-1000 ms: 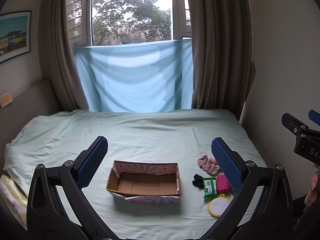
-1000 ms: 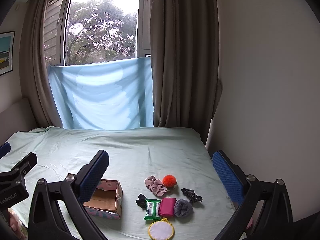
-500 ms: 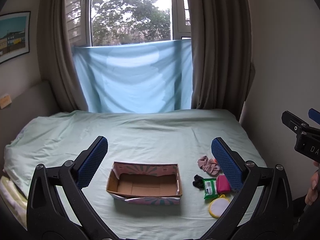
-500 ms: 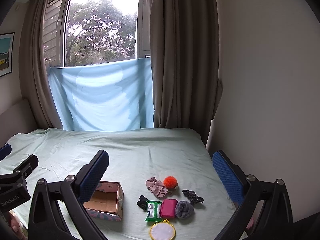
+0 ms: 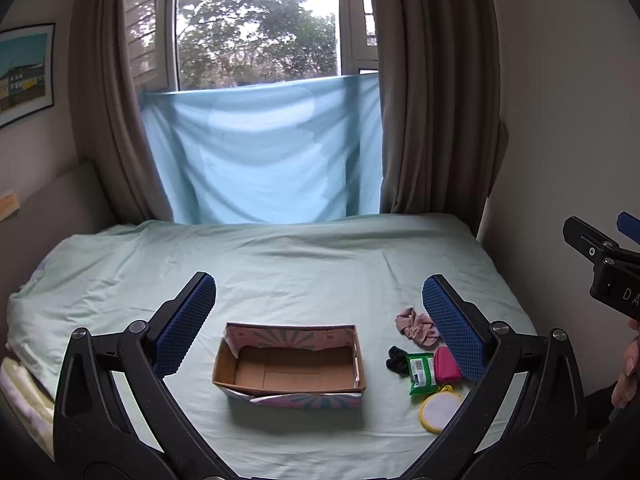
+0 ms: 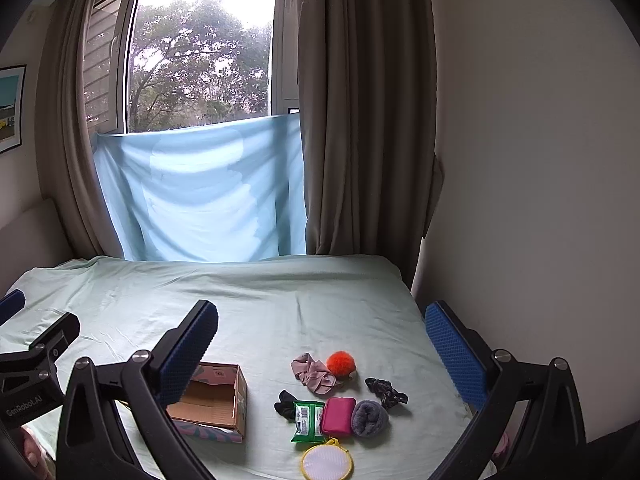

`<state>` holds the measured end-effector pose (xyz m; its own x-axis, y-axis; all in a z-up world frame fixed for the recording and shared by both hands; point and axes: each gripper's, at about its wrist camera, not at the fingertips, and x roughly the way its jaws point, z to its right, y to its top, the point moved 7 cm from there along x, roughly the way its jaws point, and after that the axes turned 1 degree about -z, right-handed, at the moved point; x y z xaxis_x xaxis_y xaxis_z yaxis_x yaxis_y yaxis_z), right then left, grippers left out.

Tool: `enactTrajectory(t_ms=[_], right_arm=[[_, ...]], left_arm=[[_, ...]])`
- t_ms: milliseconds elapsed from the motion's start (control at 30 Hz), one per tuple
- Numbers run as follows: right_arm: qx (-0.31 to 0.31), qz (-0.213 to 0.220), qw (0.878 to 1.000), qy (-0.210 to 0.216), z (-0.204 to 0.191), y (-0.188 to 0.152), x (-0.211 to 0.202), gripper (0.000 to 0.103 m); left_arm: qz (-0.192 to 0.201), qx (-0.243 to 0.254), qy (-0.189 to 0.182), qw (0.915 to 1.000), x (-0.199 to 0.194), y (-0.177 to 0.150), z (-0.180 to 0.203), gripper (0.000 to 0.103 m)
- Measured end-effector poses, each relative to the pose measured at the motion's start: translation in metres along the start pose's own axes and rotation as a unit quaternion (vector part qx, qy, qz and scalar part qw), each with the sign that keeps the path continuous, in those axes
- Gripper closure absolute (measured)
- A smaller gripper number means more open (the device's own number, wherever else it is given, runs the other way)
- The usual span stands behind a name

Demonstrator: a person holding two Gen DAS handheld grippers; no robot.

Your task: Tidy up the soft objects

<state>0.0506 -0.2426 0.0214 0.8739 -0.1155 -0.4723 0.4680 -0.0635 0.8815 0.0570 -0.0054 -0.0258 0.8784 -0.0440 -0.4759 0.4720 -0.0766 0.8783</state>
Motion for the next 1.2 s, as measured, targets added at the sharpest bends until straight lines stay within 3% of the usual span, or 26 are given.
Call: enactTrajectory(t_ms=[400,633,800,933,1200], right_arm=[[0.011,-0.016,1.0,-0.006,-0.004,-0.008,0.009,0.0],[0.035,-0.04,0.998,-0.022,0.014,-0.03,0.027,0.0],[0.037,-0.069,0.995,-0.059,0.045,-0.061,0.055,0.0],[0.045,-0.093,0.993,-0.062,0.073,-0.088,0.081,0.0],[0.034,-0.153,0.986,-0.056,0.132,-0.147,0.162,0.0]], left_arm=[[-0.01,0.009,-0.01,0.9999,0.013,-0.002,0.0,0.0],[-0.05,0.03,-0.053,0.9969,0.043,-0.02,0.019,0.0],[-0.079,0.058,-0.111,0.989,0.071,-0.049,0.056,0.0],[-0.108,0.076,-0.138,0.9816,0.097,-0.077,0.099,0.0],[-0.169,0.07,-0.147,0.9721,0.174,-0.14,0.18,0.0]])
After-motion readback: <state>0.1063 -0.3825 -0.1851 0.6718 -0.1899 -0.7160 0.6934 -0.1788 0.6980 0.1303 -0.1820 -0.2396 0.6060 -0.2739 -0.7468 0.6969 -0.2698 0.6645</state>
